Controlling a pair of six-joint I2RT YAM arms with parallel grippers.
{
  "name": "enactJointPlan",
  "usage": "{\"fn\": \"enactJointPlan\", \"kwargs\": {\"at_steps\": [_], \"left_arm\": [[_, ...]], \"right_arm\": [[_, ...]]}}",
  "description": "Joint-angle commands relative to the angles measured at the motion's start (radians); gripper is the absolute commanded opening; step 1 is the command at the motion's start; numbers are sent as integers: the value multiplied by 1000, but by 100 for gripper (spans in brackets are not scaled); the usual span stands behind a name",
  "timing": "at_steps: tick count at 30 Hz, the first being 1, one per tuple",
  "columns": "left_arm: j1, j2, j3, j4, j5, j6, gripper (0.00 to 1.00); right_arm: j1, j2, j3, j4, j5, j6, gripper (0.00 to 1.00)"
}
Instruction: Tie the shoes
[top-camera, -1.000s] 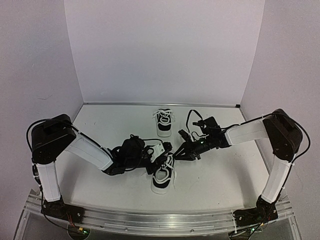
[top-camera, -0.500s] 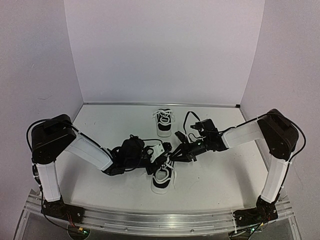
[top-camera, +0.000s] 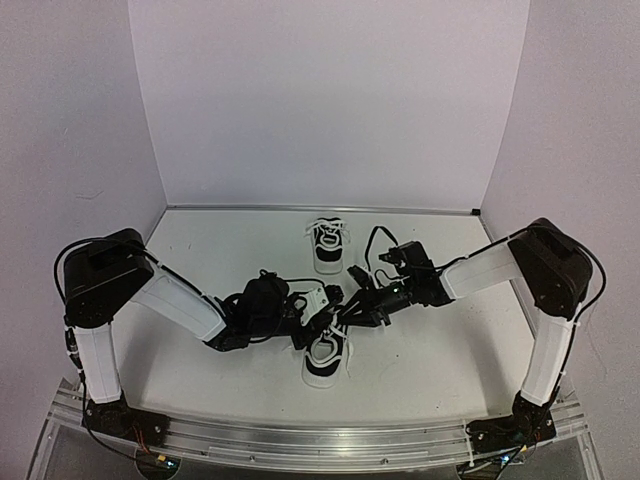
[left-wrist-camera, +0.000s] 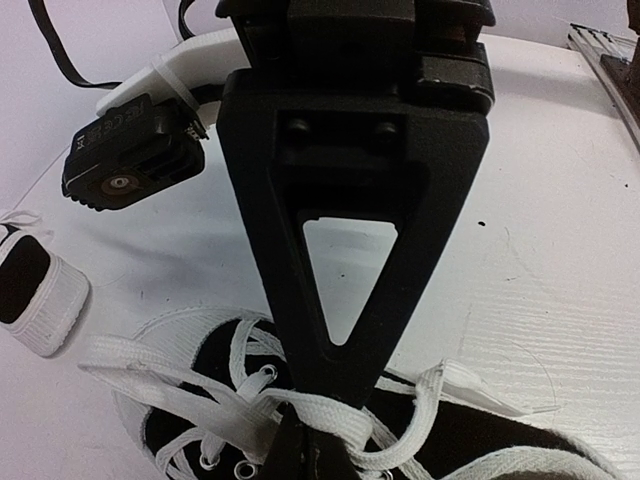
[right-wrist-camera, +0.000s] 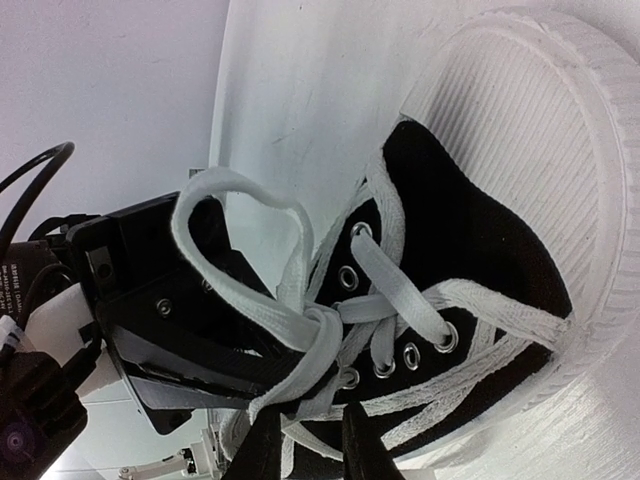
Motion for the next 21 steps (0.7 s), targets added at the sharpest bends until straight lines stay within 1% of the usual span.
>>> {"fn": "enactJointPlan", "kwargs": {"at_steps": [1,5,7,11,12,15,16,19,21], "left_arm": [[1,13,-2,60,28,-19,0],[2,14,-2,65,32,-15,0],[2,13,-1,66,34,-15,0],[2,7,-3,65,37,-11,0],[1,4,-5,64,37,-9,0],[2,-11,-6,41,30,-5,0],[2,-21,-6,23,28,-2,3],[2,-66,-15,-48,23,15,16],[2,-103,-29,-97,16,26,21]], "right_arm": [[13,19,-11,98,-41,47,20],[13,30,-14,135,-56,70,17],[13,32,-14,144,-59,78,13],[13,33,-15,144,-58,81,1],[13,33,-17,144,-56,81,0],[13,28,-21,144,-46,81,0],[13,23,-24,144,-40,81,0],[13,4,-32,142,-23,78,0],[13,-4,-37,142,-16,78,0]]}}
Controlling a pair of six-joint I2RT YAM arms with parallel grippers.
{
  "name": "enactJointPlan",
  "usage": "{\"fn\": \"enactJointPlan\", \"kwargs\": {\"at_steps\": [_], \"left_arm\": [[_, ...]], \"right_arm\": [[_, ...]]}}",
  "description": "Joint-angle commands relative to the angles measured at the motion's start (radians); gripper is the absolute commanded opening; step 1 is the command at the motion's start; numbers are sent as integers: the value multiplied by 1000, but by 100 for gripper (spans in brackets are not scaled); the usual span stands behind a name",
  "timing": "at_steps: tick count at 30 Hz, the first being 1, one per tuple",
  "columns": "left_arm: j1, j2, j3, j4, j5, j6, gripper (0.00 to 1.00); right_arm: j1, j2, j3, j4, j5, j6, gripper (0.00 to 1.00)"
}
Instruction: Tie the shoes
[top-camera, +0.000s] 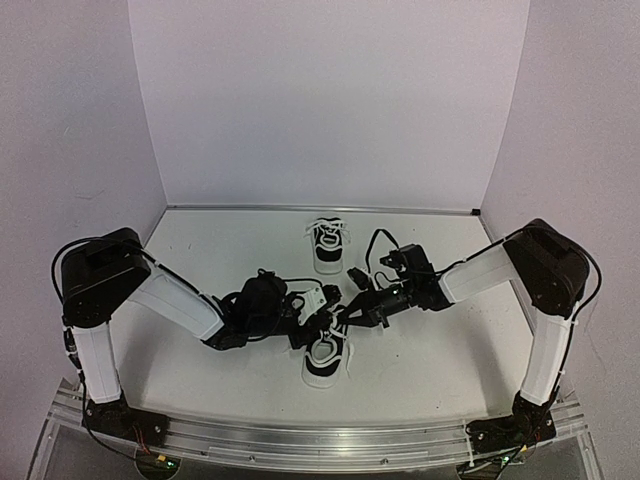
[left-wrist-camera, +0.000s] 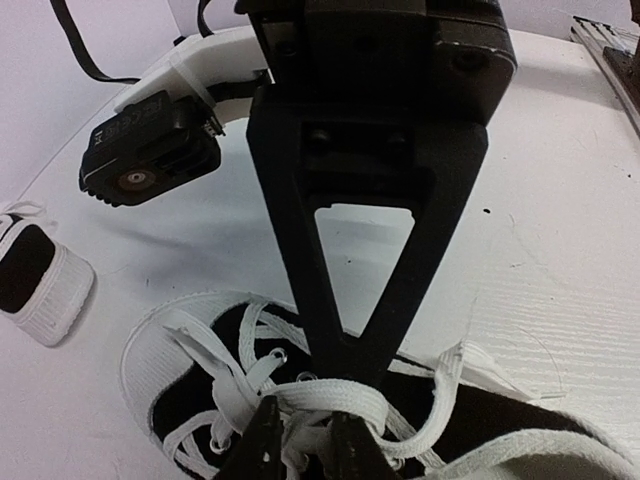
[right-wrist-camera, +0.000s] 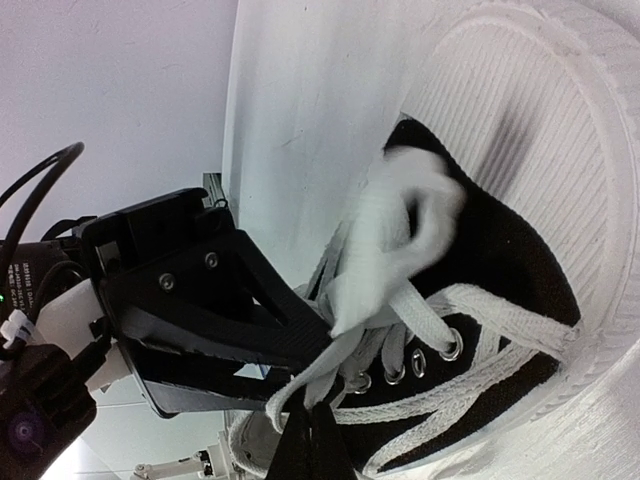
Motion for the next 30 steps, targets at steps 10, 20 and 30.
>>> {"fn": "enactJointPlan", "kwargs": {"at_steps": [10,20,30], "left_arm": [[42,-276,-83,-293,-1,48,36],[171,-289,31,-289,165,-159,69],[193,-130,194,-276,332,-381,76]], "right_arm": [[14,-53,-16,45,26,-6,0],[23,-73,16,3,29,-28,0],[62,-92,67,-168,75,-143,0]]}}
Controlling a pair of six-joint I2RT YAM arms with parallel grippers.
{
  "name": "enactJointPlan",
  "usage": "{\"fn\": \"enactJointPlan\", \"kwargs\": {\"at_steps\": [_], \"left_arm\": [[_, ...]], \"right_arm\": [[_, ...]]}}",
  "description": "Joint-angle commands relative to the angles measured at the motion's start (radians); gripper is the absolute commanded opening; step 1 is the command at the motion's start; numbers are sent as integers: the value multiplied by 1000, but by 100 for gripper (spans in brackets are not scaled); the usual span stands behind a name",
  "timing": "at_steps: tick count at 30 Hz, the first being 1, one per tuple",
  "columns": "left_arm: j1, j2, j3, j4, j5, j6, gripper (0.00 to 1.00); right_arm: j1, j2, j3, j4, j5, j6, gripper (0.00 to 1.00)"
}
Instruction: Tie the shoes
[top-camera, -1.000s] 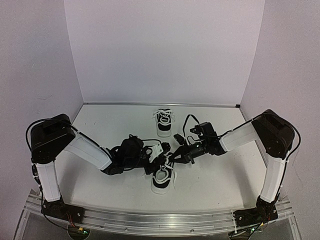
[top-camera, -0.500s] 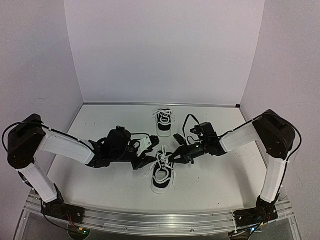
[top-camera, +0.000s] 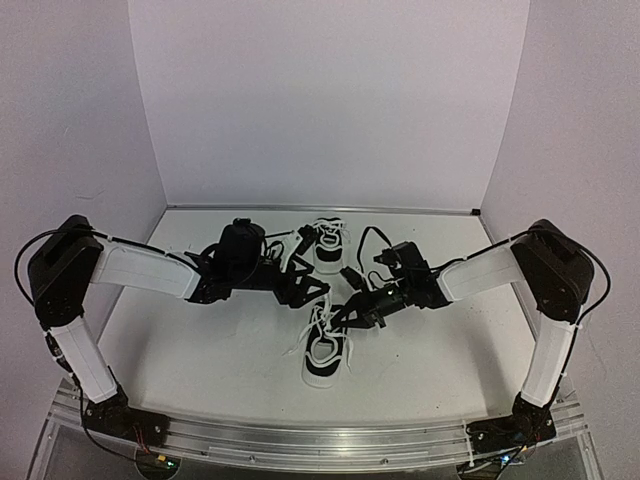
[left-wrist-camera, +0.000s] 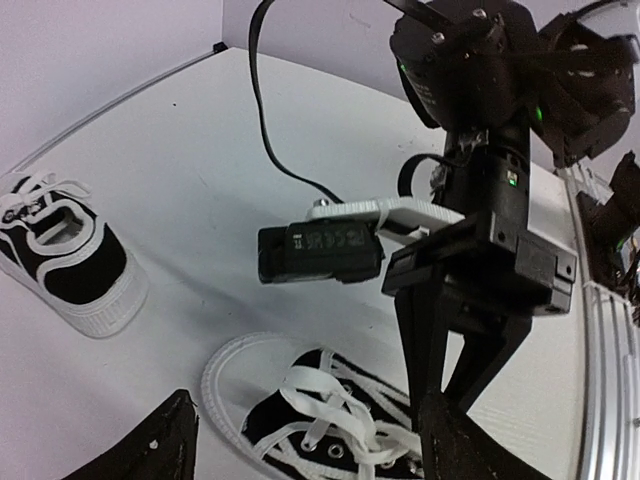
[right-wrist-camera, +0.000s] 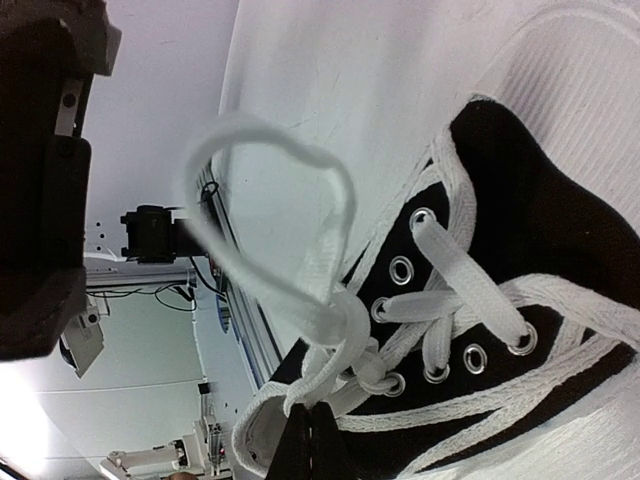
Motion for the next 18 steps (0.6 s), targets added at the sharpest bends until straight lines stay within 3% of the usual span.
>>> {"fn": "enactJointPlan", "kwargs": {"at_steps": [1,12,15,18], "left_arm": [[6,64,75,23,115,-124,76],[6,143,133,24,152,-166,69],[6,153,140,35,165,-174,57],[6,145,130,48,175,-181,35]], "right_arm": [[15,-50,41,-69,31,-63,0],[20,-55,48,-87,44,-73,0],[20,-55,50,-88,48,-73,0],[18,-63,48,-95,60,-75,0]]}}
